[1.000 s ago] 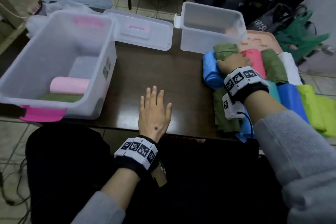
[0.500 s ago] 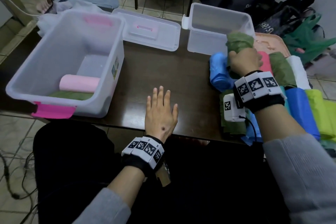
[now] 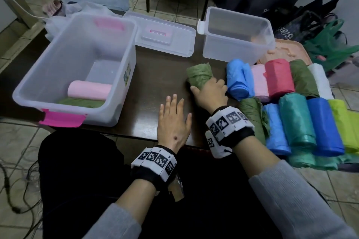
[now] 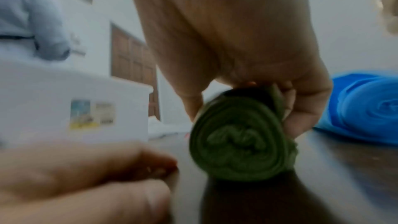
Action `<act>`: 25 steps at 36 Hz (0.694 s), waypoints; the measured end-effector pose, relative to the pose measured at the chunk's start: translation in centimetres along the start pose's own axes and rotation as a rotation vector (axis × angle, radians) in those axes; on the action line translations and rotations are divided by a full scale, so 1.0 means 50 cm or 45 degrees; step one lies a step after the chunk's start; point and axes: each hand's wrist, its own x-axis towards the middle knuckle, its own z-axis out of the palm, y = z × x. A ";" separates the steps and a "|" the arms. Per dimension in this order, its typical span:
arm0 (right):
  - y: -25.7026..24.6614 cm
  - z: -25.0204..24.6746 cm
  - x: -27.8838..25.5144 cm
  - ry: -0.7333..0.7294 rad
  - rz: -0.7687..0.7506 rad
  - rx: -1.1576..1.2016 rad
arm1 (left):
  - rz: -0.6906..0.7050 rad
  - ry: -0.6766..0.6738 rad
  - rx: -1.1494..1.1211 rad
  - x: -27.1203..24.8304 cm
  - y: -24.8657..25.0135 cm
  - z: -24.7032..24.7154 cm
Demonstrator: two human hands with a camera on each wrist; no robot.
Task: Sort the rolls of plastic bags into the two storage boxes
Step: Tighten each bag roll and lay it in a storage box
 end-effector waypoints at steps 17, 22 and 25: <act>0.014 -0.126 0.025 -0.174 0.142 1.252 | -0.009 -0.073 -0.370 0.105 0.007 -0.112; 0.043 -0.107 0.043 -0.168 -0.060 0.697 | -0.182 0.090 -0.683 0.118 -0.012 -0.131; 0.049 -0.093 0.040 -0.193 -0.263 0.193 | -0.311 0.213 -0.728 0.137 -0.026 -0.144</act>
